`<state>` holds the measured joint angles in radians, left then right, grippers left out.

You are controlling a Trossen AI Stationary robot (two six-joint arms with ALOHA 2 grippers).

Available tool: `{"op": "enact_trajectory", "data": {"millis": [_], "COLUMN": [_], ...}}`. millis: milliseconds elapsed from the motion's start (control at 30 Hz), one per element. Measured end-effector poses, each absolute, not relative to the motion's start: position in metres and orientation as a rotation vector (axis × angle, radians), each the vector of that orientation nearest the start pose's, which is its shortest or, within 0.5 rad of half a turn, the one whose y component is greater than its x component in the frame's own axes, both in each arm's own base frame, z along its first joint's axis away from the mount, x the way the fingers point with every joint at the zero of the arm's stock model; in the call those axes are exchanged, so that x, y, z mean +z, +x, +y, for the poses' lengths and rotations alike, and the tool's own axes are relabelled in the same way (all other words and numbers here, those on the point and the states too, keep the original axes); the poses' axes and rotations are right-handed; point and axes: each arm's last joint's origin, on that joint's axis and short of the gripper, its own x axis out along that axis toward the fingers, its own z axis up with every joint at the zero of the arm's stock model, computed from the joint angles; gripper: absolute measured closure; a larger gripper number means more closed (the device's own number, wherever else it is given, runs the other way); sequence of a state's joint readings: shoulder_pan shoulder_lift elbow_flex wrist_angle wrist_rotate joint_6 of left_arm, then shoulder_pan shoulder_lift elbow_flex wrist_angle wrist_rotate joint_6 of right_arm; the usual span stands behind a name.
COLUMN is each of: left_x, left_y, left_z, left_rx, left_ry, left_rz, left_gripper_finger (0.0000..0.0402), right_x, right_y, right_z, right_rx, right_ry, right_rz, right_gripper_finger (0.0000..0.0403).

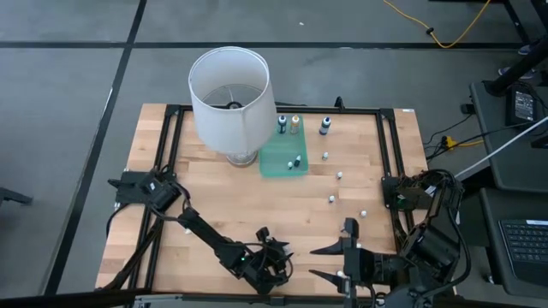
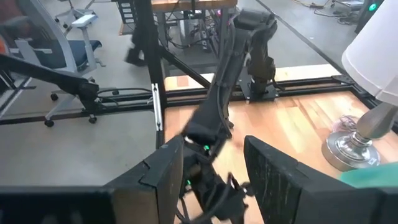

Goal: Pick & Place food coloring
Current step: Put the top left small red food coloring bottle into the green bin

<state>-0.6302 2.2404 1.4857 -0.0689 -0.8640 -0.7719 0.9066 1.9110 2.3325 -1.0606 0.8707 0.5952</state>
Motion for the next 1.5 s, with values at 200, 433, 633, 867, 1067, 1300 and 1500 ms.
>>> {"op": "enact_trajectory", "data": {"millis": [200, 433, 633, 867, 1067, 1300, 1500], "left_x": [0.180, 0.258, 0.309, 0.357, 0.381, 0.387, 0.386], "left_y": [0.365, 0.311, 0.257, 0.211, 0.182, 0.164, 0.155], "left_z": [-0.260, -0.281, -0.284, -0.275, -0.271, -0.276, -0.281], "left_rx": [0.405, 0.357, 0.374, 0.273, 0.174, 0.116, 0.088], "left_ry": [-0.245, -0.317, -0.359, -0.333, -0.304, -0.252, -0.232], "left_rz": [0.437, 0.298, 0.182, 0.160, 0.158, 0.158, 0.165], "left_gripper_finger": [0.0223, 0.0219, 0.0219, 0.0219, 0.0219, 0.0219, 0.0219], "right_x": [0.442, 0.427, 0.398, 0.339, 0.281, 0.244, 0.228], "right_y": [0.247, 0.258, 0.287, 0.336, 0.388, 0.423, 0.431], "right_z": [0.269, 0.249, 0.245, 0.252, 0.244, 0.218, 0.213], "right_rx": [-0.145, -0.228, -0.193, -0.172, -0.067, 0.005, 0.039], "right_ry": [0.102, 0.079, 0.011, -0.172, -0.146, -0.119, -0.123], "right_rz": [0.534, 0.686, 0.888, 1.042, 1.207, 1.312, 1.365], "right_gripper_finger": [0.0226, 0.0155, 0.0084, 0.0081, 0.0093, 0.0096, 0.0096]}}
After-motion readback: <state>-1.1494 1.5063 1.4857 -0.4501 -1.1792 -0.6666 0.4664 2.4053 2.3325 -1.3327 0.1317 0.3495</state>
